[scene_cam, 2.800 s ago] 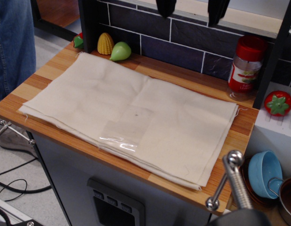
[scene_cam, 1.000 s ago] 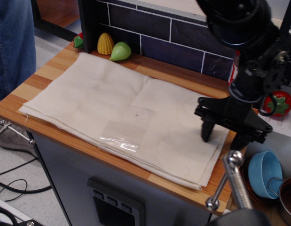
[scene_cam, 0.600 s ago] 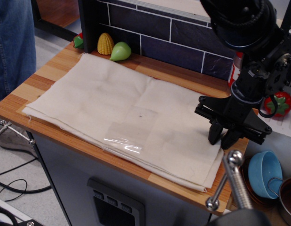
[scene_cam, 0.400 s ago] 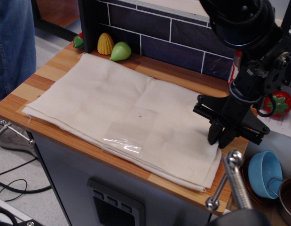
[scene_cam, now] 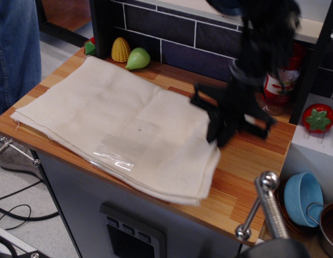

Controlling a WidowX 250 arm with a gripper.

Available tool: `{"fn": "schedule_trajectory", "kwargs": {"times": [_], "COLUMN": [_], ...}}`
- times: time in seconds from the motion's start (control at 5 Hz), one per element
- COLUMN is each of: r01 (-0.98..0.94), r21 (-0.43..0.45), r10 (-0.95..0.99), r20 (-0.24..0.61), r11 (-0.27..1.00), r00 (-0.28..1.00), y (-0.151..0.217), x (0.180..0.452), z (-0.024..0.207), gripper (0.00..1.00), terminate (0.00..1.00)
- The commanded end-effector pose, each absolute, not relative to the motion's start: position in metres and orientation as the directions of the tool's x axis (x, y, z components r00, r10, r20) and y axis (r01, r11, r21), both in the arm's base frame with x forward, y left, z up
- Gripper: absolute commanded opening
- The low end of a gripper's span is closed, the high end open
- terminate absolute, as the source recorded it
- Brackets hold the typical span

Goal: Fold cloth in half

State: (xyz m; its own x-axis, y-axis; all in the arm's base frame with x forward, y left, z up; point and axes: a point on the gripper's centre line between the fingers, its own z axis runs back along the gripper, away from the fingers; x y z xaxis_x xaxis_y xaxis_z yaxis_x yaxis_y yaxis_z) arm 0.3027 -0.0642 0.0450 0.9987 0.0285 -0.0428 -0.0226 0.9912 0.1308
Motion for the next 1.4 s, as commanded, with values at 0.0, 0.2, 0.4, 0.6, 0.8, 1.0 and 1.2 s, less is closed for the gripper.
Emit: {"fn": "schedule_trajectory", "kwargs": {"times": [0.0, 0.2, 0.4, 0.6, 0.8, 1.0, 1.2], "r01": [-0.083, -0.08, -0.082, -0.097, -0.159, -0.186, -0.16], "r21": [-0.006, -0.001, -0.009, 0.017, 0.058, 0.14, 0.202], "r10": [0.083, 0.08, 0.081, 0.098, 0.167, 0.214, 0.215], "r20": [0.007, -0.017, -0.079, -0.119, -0.197, -0.229, -0.291], "r11": [0.997, 0.997, 0.997, 0.995, 0.986, 0.973, 0.966], "r00": [0.997, 0.997, 0.994, 0.988, 0.966, 0.95, 0.932], "y": [-0.019, 0.021, 0.072, 0.121, 0.171, 0.21, 0.231], "x": [0.318, 0.319, 0.319, 0.324, 0.338, 0.345, 0.345], "z": [0.141, 0.163, 0.171, 0.167, 0.15, 0.126, 0.11], "gripper": [0.0, 0.0, 0.0, 0.0, 0.0, 0.0, 1.0], "terminate": [0.0, 0.0, 0.0, 0.0, 0.0, 0.0, 1.0]}}
